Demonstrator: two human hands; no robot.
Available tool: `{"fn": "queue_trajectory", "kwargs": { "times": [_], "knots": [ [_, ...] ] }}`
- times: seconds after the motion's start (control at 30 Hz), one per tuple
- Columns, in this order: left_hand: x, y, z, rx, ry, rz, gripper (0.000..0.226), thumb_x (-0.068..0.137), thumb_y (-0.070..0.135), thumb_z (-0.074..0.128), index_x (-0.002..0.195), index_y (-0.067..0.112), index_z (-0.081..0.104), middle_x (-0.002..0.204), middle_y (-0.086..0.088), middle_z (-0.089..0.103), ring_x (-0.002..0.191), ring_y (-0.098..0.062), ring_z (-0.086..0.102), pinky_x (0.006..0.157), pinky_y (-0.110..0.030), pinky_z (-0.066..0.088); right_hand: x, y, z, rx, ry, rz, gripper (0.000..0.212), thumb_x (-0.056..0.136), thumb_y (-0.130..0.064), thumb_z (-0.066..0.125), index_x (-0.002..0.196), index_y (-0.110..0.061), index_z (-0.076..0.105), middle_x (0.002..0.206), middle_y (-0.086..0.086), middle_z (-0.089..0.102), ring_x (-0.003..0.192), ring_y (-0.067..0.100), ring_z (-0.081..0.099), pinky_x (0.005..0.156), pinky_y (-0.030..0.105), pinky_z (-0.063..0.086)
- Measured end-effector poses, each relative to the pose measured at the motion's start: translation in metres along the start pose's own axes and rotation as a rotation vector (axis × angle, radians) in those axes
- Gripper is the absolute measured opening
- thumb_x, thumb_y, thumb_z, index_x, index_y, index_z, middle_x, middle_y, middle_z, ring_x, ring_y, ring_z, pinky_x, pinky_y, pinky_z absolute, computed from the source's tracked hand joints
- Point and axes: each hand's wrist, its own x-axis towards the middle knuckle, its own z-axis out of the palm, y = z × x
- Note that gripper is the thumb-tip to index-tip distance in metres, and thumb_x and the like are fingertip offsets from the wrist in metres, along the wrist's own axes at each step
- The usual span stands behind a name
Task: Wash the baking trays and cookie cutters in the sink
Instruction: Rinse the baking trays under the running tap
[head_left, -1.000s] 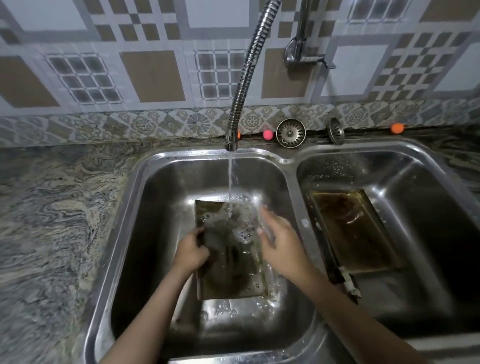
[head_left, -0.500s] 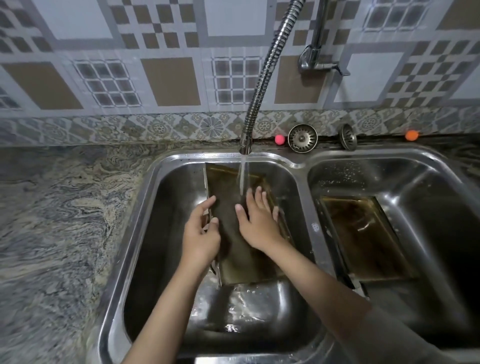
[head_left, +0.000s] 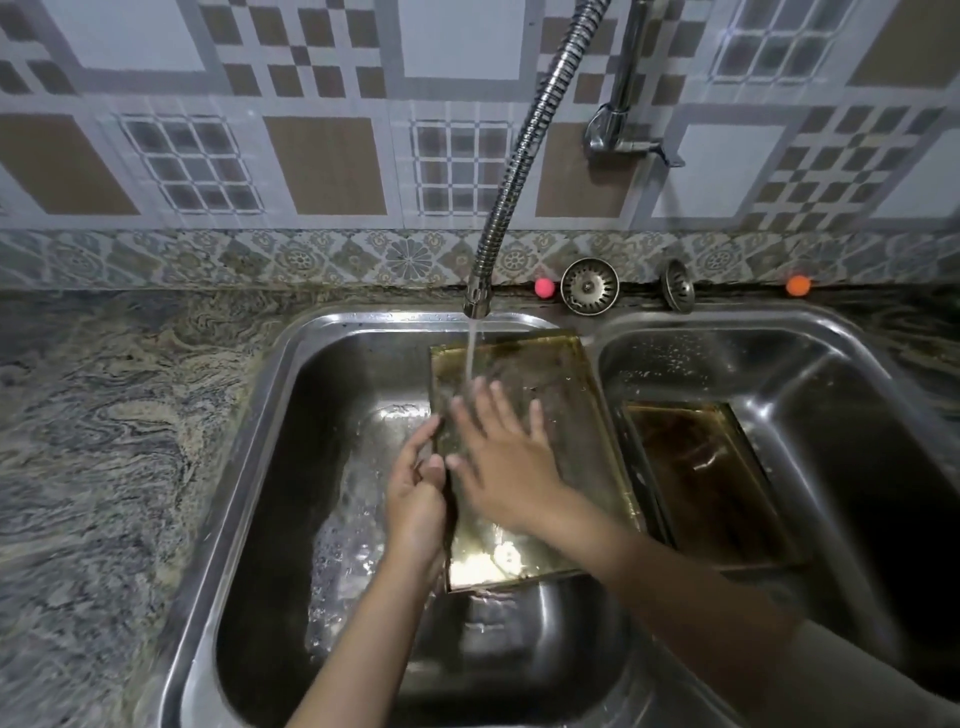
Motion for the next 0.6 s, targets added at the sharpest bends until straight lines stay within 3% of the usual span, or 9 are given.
{"fn": "queue_trajectory", "kwargs": {
  "times": [0.07,0.17,0.2,0.27,0.3,0.37,0.43,0.5,0.6],
  "knots": [
    [0.014,0.008,-0.010,-0.010,0.051,0.024,0.044,0.096,-0.007,0.038,0.119,0.024,0.060,0.122,0.009,0.058,0.111,0.004,0.055,0.095,-0.017,0.044,-0.018,-0.005,0.001,-0.045,0.009,-0.140,0.060,0.101,-0.046,0.022,0.152,-0.032,-0.007,0.157,-0.003,-0.024,0.144,0.017,-0.024,0.113,0.051,-0.017],
    [0.027,0.012,-0.024,0.035,0.035,0.079,0.046,0.097,-0.002,0.041,0.115,0.034,0.063,0.129,0.011,0.059,0.122,-0.007,0.052,0.110,-0.036,0.037,0.000,0.018,-0.012,-0.118,0.060,-0.003,0.059,0.100,-0.052,0.014,0.149,-0.035,-0.013,0.155,0.000,-0.028,0.143,0.020,-0.025,0.107,0.051,-0.023],
    [0.024,0.011,-0.024,0.053,-0.004,0.086,0.045,0.097,-0.001,0.041,0.115,0.034,0.063,0.119,0.017,0.064,0.115,-0.003,0.056,0.106,-0.035,0.041,0.011,0.024,-0.018,-0.092,0.085,0.096,0.061,0.100,-0.052,0.014,0.150,-0.031,-0.012,0.155,0.003,-0.028,0.144,0.022,-0.023,0.107,0.052,-0.021],
    [0.015,0.011,-0.015,0.132,-0.077,0.137,0.042,0.097,-0.002,0.042,0.119,0.028,0.061,0.093,0.032,0.066,0.088,0.012,0.058,0.088,-0.016,0.045,0.028,0.023,-0.027,0.015,0.156,0.241,0.063,0.100,-0.049,0.015,0.152,-0.021,-0.007,0.157,0.008,-0.024,0.144,0.025,-0.023,0.108,0.056,-0.016],
    [0.012,0.011,-0.011,0.144,-0.095,0.162,0.041,0.096,-0.003,0.042,0.122,0.024,0.060,0.082,0.035,0.064,0.075,0.014,0.055,0.077,-0.007,0.043,0.030,0.015,-0.029,0.047,0.175,0.246,0.063,0.100,-0.047,0.015,0.153,-0.020,-0.006,0.157,0.008,-0.022,0.143,0.026,-0.024,0.108,0.058,-0.016],
    [0.014,0.015,-0.010,0.101,-0.087,0.179,0.041,0.096,-0.005,0.041,0.124,0.020,0.058,0.073,0.028,0.064,0.066,0.009,0.053,0.066,-0.005,0.041,0.020,-0.005,-0.026,0.019,0.162,0.079,0.061,0.101,-0.046,0.017,0.152,-0.023,-0.008,0.158,0.003,-0.020,0.143,0.024,-0.026,0.110,0.059,-0.017],
    [0.022,0.021,-0.016,-0.038,-0.058,0.124,0.041,0.097,-0.005,0.039,0.123,0.020,0.059,0.090,0.018,0.069,0.086,0.001,0.062,0.078,-0.014,0.048,-0.003,-0.015,-0.019,-0.058,0.118,-0.180,0.059,0.101,-0.044,0.023,0.152,-0.031,-0.004,0.160,-0.005,-0.017,0.144,0.017,-0.023,0.111,0.054,-0.017],
    [0.025,0.025,-0.022,-0.052,-0.051,0.103,0.041,0.097,-0.002,0.041,0.117,0.026,0.062,0.112,0.010,0.067,0.110,-0.007,0.059,0.099,-0.029,0.044,-0.012,-0.003,-0.020,-0.119,0.086,-0.251,0.056,0.101,-0.049,0.021,0.150,-0.041,-0.004,0.159,-0.008,-0.018,0.144,0.014,-0.023,0.110,0.052,-0.020],
    [0.013,0.013,-0.013,0.051,-0.065,0.098,0.041,0.096,0.000,0.044,0.113,0.033,0.063,0.109,0.020,0.066,0.105,0.003,0.059,0.100,-0.030,0.043,0.012,0.023,-0.036,-0.173,0.033,0.071,0.057,0.098,-0.055,0.010,0.147,-0.042,-0.015,0.156,0.001,-0.026,0.142,0.024,-0.025,0.111,0.058,-0.017]
  ]
}}
